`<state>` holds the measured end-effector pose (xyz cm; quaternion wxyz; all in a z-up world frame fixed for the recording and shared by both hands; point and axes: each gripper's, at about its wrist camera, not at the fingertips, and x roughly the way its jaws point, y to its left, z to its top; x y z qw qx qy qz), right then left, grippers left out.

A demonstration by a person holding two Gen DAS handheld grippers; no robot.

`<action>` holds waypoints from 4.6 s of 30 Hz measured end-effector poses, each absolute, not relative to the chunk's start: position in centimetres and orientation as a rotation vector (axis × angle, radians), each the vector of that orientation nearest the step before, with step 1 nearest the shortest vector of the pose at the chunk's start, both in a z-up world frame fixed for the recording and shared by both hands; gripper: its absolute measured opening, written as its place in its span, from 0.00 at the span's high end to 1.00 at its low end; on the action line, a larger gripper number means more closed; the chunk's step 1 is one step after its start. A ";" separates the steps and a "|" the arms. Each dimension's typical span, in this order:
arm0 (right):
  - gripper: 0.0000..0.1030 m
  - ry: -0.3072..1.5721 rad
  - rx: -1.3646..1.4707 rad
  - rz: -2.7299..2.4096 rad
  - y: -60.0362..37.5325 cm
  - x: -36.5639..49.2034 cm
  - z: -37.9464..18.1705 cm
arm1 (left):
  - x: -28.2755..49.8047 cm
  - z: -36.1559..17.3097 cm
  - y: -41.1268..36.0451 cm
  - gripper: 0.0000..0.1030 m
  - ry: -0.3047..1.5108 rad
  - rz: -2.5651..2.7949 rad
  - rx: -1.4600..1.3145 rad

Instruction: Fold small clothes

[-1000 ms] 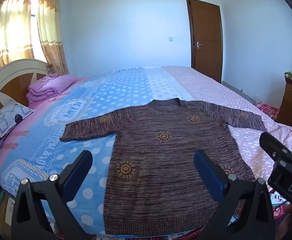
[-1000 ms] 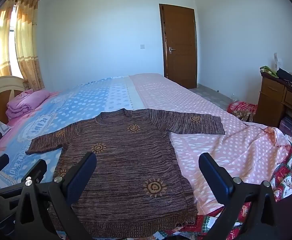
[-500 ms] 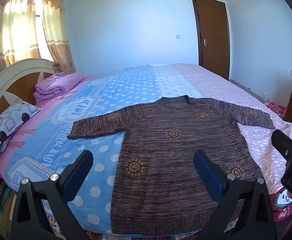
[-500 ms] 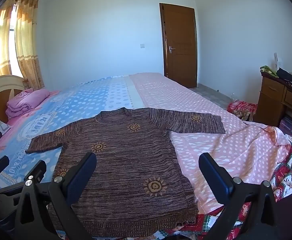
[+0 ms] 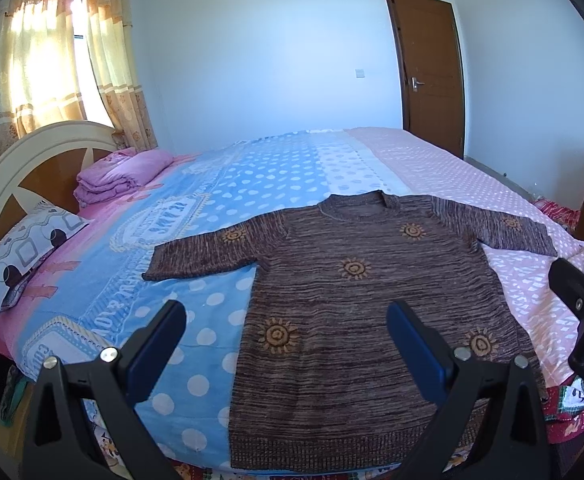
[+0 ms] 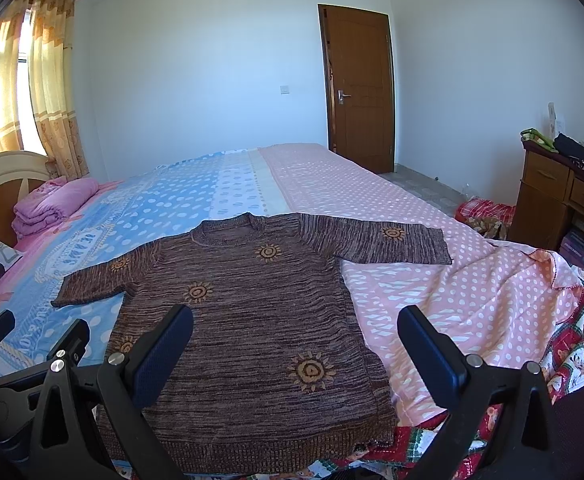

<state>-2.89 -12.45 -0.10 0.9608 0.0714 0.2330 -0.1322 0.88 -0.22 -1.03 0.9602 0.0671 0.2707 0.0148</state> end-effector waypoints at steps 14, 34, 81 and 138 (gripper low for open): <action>0.01 0.479 0.148 -0.270 -12.6 -2.9 -0.5 | 0.9 -1.3 -0.2 0.00 0.558 0.019 0.135; 0.01 0.521 0.153 -0.293 -13.4 -1.2 -1.6 | 2.4 -2.6 -0.1 0.00 0.602 -0.028 0.118; 0.39 0.617 0.612 -0.689 -43.5 15.2 -7.4 | 25.2 -10.8 4.9 0.00 0.711 -0.078 -0.081; 0.49 0.699 0.333 0.165 -9.7 31.1 -9.1 | 26.9 -15.6 7.4 0.00 0.782 -0.172 -0.280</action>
